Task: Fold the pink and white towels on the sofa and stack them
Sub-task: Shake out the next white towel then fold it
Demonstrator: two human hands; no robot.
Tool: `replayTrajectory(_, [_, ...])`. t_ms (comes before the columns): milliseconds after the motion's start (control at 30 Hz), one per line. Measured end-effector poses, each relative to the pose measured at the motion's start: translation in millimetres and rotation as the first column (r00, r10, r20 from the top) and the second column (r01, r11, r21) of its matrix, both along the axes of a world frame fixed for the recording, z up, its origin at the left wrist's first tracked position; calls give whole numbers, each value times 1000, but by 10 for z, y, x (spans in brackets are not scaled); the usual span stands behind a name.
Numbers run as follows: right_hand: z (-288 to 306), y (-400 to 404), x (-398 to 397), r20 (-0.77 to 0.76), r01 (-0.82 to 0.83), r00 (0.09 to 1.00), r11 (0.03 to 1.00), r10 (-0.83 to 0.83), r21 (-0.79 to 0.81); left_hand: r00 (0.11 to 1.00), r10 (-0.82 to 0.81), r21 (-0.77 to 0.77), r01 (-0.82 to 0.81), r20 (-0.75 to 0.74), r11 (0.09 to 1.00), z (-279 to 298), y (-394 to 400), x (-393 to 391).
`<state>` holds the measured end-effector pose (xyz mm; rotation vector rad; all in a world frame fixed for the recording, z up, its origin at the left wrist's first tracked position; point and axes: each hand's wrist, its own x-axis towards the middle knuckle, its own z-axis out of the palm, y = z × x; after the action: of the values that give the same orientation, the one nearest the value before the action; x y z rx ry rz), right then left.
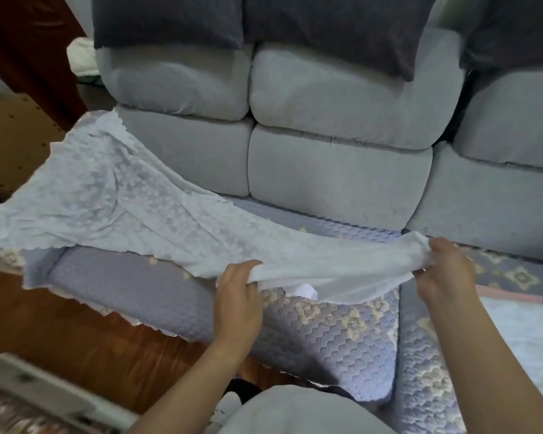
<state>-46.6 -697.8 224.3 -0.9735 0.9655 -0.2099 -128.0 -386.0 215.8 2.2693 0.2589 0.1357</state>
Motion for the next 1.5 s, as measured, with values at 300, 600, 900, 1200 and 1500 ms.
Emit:
replayTrajectory(300, [17,-15,-352,1,-36,999,933,38,359,802,227,406,22,-553,913,-246,835,-61])
replayTrajectory(600, [638,1592,-877,28,-557,819,782,573,280,886,-228,-255,131,-403,958,136,-647,-371])
replayTrajectory(900, [-96,1182,-621,-85,-171,965,844,247,508,777,-415,-359,260,-473,896,313,216,-406])
replayTrajectory(1200, [-945,1963,-1013,-424,-296,581,666,695,685,728,-532,-461,329,-433,825,974,900,-525])
replayTrajectory(1500, [-1404,2349,-904,-331,54,922,777,203,627,622,-575,-451,367,-531,814,943,1691,-751])
